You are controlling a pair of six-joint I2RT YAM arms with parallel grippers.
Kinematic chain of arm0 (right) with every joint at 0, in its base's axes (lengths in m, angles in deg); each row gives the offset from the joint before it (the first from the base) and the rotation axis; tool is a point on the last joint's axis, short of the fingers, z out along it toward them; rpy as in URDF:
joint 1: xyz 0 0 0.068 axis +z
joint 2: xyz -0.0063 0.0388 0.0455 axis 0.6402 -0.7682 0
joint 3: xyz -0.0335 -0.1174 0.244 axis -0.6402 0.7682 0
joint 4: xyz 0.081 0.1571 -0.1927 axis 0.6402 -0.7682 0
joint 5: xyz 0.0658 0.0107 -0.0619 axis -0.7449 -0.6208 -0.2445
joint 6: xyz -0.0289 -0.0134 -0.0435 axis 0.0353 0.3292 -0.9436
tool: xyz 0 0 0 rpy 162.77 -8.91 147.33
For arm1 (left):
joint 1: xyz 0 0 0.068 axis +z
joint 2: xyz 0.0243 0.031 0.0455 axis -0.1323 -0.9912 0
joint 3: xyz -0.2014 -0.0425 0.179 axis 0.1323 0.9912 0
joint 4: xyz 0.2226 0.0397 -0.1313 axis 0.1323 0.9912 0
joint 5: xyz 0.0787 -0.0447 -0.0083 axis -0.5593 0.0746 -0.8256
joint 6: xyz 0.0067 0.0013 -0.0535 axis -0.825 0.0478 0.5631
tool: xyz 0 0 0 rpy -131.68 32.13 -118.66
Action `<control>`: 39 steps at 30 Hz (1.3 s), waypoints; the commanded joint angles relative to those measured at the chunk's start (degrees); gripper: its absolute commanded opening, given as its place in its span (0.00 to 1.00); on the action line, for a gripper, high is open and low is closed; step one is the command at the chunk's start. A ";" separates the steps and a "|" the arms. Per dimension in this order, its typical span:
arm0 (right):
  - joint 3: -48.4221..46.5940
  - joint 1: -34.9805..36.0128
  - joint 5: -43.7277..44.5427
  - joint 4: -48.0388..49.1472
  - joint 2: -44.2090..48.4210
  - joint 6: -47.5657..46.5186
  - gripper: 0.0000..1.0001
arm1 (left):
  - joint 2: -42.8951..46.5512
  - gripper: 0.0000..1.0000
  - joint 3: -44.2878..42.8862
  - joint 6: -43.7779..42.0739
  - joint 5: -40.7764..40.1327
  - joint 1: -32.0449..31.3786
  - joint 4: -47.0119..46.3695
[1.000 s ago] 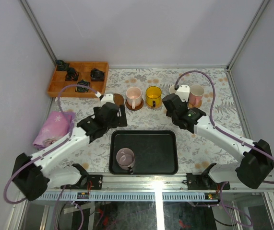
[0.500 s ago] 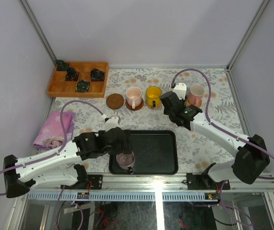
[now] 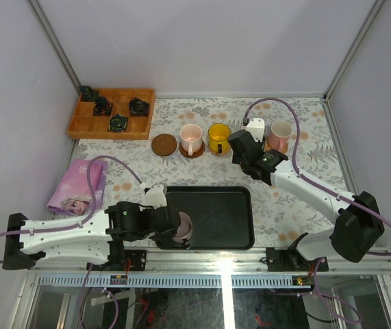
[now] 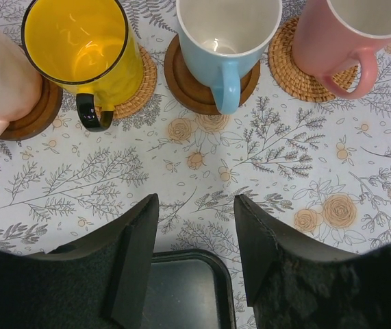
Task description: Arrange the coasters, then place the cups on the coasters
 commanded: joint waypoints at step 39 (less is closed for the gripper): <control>-6.72 -0.54 -2.77 -2.99 -4.21 -0.44 0.56 | -2.98 0.12 11.62 -4.39 -2.60 10.34 -11.15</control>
